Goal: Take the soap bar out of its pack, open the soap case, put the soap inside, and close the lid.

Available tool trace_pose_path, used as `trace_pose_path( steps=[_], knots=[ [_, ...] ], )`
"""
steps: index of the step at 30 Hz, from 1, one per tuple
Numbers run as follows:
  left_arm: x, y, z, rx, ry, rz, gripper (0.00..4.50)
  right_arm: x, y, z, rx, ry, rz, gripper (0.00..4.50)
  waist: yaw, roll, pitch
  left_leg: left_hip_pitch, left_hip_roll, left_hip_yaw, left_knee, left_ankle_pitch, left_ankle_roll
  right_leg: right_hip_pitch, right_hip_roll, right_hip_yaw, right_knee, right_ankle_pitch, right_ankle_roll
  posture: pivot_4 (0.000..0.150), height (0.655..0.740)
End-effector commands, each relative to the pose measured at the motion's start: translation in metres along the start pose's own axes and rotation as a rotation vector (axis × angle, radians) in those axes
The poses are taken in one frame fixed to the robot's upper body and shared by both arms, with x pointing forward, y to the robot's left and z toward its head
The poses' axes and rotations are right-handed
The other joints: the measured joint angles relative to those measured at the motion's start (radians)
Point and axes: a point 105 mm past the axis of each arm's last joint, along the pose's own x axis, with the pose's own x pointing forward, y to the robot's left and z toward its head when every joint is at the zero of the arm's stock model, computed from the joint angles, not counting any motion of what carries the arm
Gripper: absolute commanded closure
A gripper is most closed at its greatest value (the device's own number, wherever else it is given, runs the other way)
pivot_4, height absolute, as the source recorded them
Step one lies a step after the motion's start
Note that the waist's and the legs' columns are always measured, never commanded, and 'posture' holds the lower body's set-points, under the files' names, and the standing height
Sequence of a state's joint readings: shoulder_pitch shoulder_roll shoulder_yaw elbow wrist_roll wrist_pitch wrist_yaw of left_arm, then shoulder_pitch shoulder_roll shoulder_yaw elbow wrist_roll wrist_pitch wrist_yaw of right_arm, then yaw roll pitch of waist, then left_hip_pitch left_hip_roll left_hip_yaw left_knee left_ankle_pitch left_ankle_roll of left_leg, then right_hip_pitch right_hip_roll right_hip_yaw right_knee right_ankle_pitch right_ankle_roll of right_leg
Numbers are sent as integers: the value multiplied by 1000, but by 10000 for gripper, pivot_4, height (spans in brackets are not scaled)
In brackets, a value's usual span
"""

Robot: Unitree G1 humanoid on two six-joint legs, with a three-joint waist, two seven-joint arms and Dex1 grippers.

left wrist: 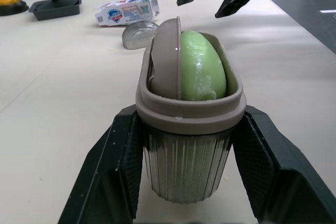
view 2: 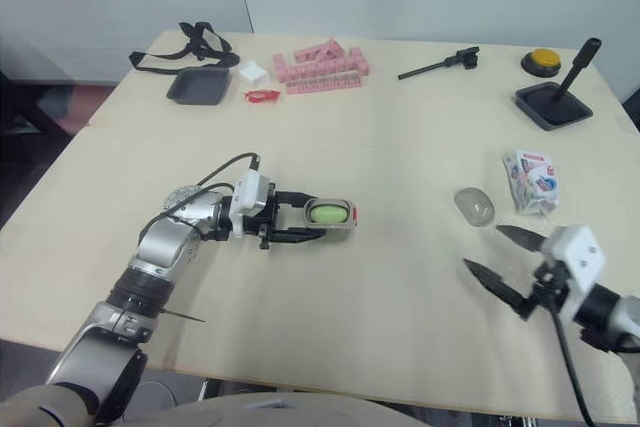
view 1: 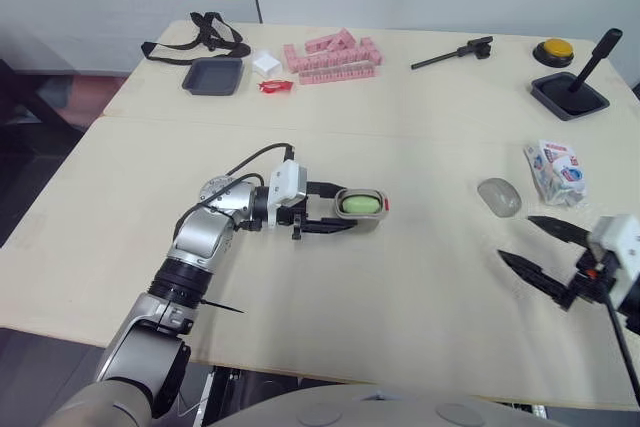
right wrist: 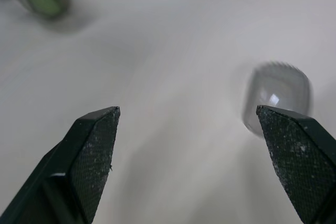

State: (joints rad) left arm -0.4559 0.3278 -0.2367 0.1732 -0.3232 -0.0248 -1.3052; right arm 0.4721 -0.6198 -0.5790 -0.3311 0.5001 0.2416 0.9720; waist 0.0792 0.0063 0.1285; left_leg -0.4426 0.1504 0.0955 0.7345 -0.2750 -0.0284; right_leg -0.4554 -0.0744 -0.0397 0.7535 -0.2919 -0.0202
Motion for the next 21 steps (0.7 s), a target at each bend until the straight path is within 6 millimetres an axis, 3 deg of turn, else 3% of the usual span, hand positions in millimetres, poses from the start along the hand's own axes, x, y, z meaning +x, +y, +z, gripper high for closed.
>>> trace_pose_path(
  steps=[1,5,13,21],
  knots=[
    [2,-4,14,-5,-55,-47,25426,-31,-21,-11,18,7,-159,509,-1,0,0,0,0,0,0,0,0,0,0,0,-1,0,0,1500,7109],
    [3,-6,12,-36,-42,-78,25426,-46,-23,-23,59,32,-209,509,-3,1,0,0,0,0,0,0,1,0,0,0,-1,0,0,1500,7109],
    [9,-5,5,4,-21,-95,25426,-48,-27,-21,95,73,-203,509,-7,2,-1,1,0,0,0,0,2,2,0,0,-1,0,0,1500,7109],
    [11,-4,2,15,-7,-95,25426,-44,-48,-2,105,168,-213,509,-5,3,-2,3,-1,-1,0,0,2,4,0,0,-3,0,0,1500,7109]
  ],
)
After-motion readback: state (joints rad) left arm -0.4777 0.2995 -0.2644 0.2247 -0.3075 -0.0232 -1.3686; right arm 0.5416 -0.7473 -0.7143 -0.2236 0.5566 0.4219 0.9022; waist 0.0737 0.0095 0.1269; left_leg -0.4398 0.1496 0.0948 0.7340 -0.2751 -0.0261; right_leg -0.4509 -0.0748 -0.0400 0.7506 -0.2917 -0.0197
